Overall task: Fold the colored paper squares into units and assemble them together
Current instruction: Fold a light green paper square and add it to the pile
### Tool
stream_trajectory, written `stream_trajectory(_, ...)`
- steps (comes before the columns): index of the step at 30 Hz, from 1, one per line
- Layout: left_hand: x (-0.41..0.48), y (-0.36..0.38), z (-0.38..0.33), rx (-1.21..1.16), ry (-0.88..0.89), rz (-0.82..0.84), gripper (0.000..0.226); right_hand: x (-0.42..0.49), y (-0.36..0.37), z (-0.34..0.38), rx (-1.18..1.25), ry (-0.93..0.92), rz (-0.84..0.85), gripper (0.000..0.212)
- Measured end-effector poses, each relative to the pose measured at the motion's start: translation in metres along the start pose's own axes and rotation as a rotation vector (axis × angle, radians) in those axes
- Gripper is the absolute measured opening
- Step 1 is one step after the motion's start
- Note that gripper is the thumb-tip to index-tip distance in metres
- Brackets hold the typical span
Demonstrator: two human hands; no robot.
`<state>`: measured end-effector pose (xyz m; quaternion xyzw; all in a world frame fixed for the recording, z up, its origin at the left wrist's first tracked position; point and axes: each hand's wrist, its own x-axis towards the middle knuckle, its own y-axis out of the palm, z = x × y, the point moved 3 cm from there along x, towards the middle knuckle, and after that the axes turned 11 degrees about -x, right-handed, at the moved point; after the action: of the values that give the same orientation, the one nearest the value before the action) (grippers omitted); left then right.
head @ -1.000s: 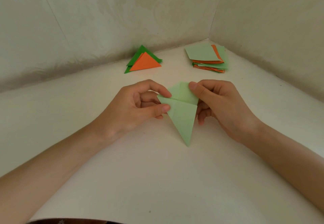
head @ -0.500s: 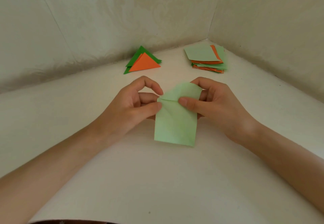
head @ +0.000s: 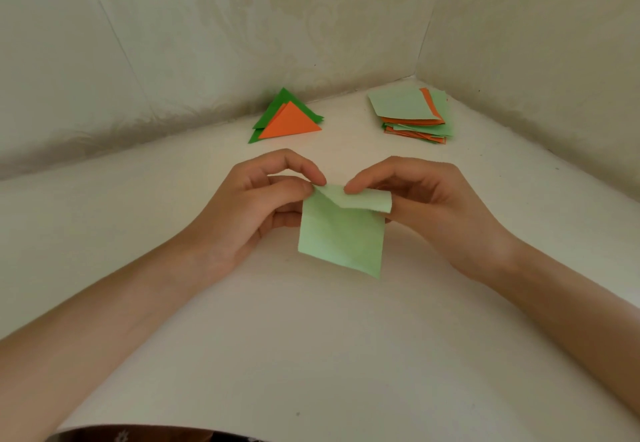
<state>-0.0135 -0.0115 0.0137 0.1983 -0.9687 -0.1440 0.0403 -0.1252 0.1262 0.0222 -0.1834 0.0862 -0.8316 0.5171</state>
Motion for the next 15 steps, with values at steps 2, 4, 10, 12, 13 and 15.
stream_trajectory(2, 0.0009, -0.0011, -0.0005, -0.014, 0.004, 0.007, 0.023, -0.0006, -0.0018, -0.0034, 0.034, 0.031, 0.033, 0.03)
stream_trajectory(4, 0.0019, -0.0024, 0.0002, -0.02, 0.01, 0.023, 0.022, -0.001, -0.0039, -0.0055, 0.047, 0.055, 0.06, 0.042)
stream_trajectory(10, 0.0023, -0.0039, 0.0031, 0.021, 0.035, -0.004, 0.009, -0.0004, -0.0015, -0.0029, -0.105, 0.057, -0.058, 0.017)
stream_trajectory(12, 0.0022, -0.0031, 0.0035, 0.031, 0.033, -0.011, 0.013, 0.0006, -0.0017, -0.0024, -0.134, 0.066, -0.104, 0.025)
stream_trajectory(13, 0.002, -0.0025, 0.0032, 0.04, 0.03, -0.011, 0.015, 0.0004, -0.0023, -0.0014, -0.119, 0.081, -0.121, 0.029)
stream_trajectory(15, 0.0018, -0.0009, 0.0032, 0.063, 0.024, -0.014, 0.012, 0.0, -0.0031, 0.0011, -0.108, 0.112, -0.156, 0.031)
